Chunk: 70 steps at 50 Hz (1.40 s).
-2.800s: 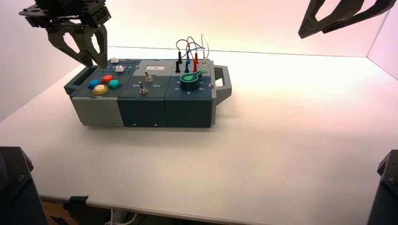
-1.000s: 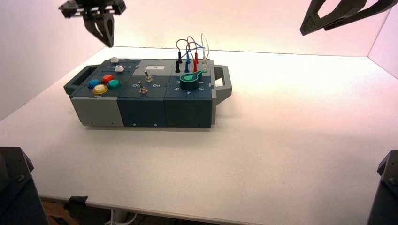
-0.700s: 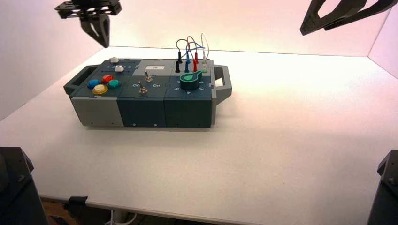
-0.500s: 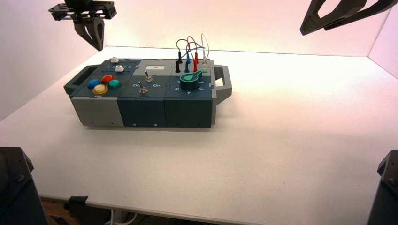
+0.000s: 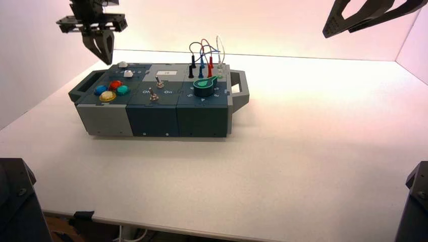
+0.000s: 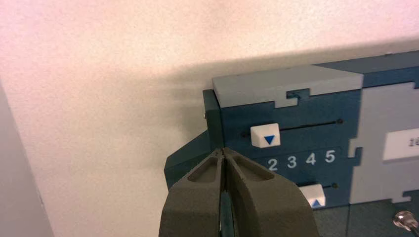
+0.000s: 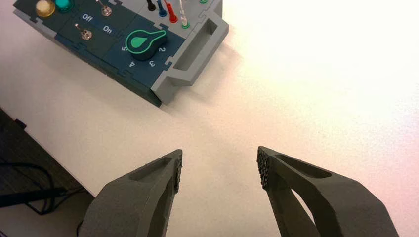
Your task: Move the top slider to position 3.
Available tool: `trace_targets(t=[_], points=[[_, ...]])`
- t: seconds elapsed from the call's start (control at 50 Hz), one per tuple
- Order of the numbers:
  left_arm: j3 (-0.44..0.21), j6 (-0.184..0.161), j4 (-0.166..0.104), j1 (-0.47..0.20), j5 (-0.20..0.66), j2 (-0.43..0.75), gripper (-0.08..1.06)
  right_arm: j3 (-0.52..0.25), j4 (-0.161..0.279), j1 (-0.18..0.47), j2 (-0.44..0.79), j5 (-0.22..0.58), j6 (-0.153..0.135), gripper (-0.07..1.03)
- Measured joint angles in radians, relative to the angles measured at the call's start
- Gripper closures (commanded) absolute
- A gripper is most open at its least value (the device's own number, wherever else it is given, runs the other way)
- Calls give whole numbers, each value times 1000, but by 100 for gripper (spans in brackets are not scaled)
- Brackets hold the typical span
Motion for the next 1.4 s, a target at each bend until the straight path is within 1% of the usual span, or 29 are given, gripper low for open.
trace_targets(t=[0.32,0.56,1.1,1.16,1.28,1.4], points=[[-11,0,0,-23,-17,23,101,0,0,0,0,0,2,18],[-29,0,0,-25,-15,38,101,0,0,0,0,0,0,18],[-44,0,2,-41,-12,49,101,0,-2,0,0,0,0,18],[-48,0,-2,-44,-17,49,101,0,-2,0,0,0,0,18],[-51,-2,-5,-75,-12,51,101,0,0,-2,0,0,2,18],[-52,-2,-6,-91,-12,51,101,-2,0,-2,0,0,0,18]])
